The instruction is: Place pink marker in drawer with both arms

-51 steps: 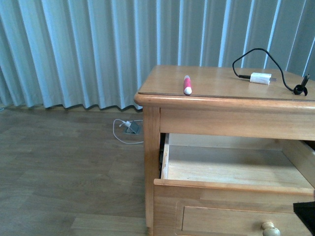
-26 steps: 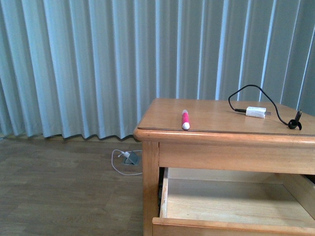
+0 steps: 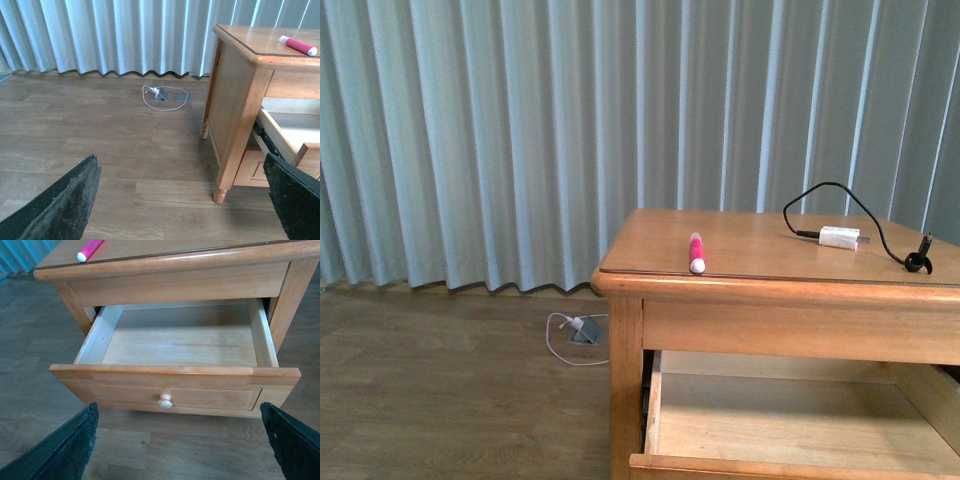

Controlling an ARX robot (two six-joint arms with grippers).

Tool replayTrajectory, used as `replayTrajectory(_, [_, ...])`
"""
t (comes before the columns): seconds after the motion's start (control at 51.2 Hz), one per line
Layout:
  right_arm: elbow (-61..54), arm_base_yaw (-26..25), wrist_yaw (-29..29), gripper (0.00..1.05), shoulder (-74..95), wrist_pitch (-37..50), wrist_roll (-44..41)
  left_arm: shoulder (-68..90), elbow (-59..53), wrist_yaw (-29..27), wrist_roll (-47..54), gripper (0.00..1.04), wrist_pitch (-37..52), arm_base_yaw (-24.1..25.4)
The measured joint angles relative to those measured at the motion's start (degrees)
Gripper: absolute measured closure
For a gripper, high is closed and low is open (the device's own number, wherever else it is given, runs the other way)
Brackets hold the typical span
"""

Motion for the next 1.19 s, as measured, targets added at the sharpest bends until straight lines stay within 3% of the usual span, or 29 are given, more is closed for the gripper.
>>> replayTrajectory(0.664, [0.0, 0.0, 0.0, 0.08, 0.0, 0.0, 0.0, 0.0, 0.0, -0.1, 0.0, 0.06, 0.0, 0.0])
replayTrajectory(0.761, [0.0, 0.0, 0.0, 0.08, 0.0, 0.0, 0.0, 4.9, 0.1, -18.4, 0.1, 0.06, 5.3, -6.0])
replayTrajectory(0.839, [0.0, 0.0, -0.1, 0.08, 0.0, 0.0, 0.0, 12.6, 0.4, -23.8, 0.2, 0.06, 10.6, -7.7])
replayTrajectory(1.191, [0.0, 0.0, -0.2, 0.08, 0.0, 0.0, 0.0, 48.7, 19.4, -11.1, 3.3, 0.06, 26.5, -10.9])
